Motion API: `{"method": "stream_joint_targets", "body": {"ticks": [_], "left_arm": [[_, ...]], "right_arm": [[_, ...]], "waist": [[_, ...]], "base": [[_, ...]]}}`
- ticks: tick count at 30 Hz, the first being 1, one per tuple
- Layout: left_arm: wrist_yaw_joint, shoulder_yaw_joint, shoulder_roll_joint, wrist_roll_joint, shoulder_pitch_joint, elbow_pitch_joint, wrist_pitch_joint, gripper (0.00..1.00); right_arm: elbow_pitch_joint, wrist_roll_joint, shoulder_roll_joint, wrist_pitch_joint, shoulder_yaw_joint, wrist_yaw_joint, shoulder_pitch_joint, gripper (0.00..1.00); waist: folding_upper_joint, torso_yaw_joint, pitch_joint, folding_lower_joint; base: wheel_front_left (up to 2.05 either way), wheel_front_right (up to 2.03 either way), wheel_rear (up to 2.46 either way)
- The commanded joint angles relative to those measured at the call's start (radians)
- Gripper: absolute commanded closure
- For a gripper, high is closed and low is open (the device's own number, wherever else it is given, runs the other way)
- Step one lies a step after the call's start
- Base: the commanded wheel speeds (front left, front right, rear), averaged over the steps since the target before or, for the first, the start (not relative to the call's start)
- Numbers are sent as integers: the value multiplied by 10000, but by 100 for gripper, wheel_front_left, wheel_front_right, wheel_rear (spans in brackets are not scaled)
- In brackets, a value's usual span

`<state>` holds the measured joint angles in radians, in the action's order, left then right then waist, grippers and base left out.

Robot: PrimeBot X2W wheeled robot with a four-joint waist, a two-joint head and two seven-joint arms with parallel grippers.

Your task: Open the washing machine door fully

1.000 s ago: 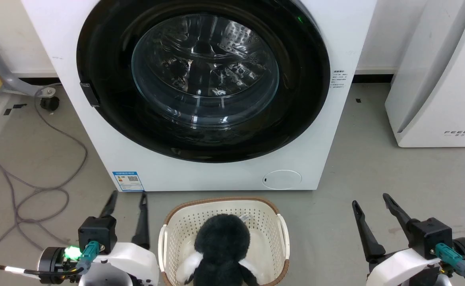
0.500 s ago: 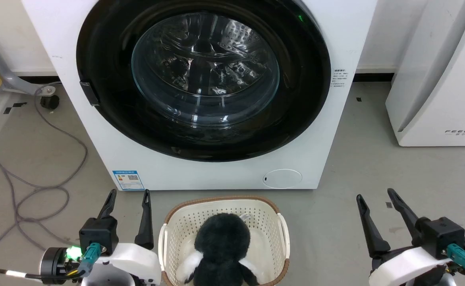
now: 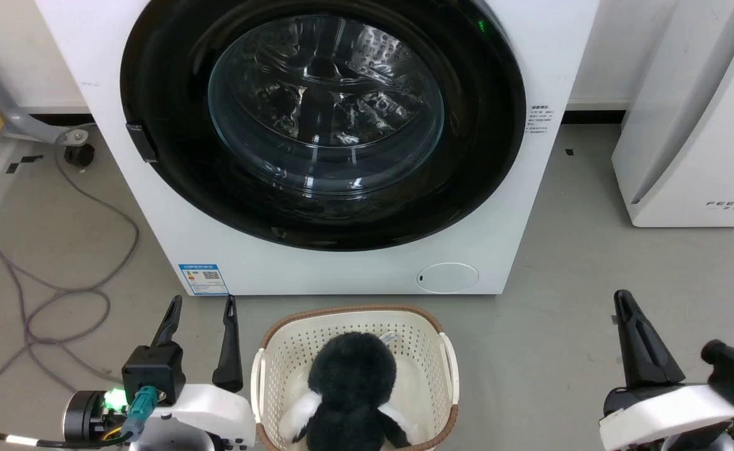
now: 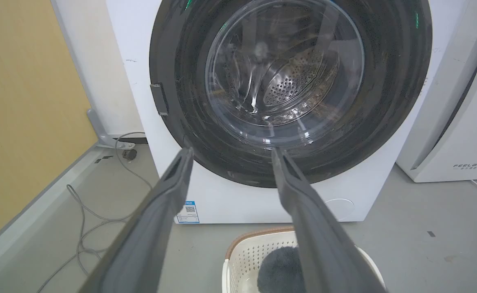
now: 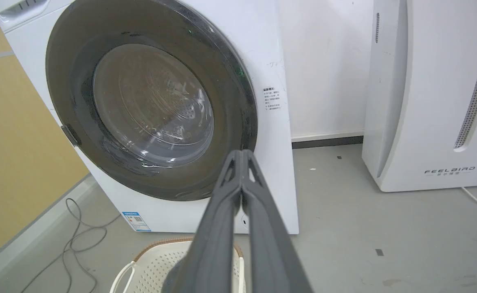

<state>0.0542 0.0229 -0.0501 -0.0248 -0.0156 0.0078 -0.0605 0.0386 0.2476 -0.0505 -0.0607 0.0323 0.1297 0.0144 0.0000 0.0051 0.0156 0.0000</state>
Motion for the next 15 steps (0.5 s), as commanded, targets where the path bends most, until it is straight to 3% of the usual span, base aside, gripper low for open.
{"method": "stream_joint_targets", "body": {"ticks": [1,15], "left_arm": [[88,35,0,-63,-90,23,-116,0],[237,135,0,-137,-317,29,-408,0]], "right_arm": [[-16,629,1,-115,56,4,-50,100],[-381,5169,1,13,237,5,-538,100]], "waist": [[0,13,27,0],[0,187,315,0]], "base": [[0,0,0],[0,0,0]]}}
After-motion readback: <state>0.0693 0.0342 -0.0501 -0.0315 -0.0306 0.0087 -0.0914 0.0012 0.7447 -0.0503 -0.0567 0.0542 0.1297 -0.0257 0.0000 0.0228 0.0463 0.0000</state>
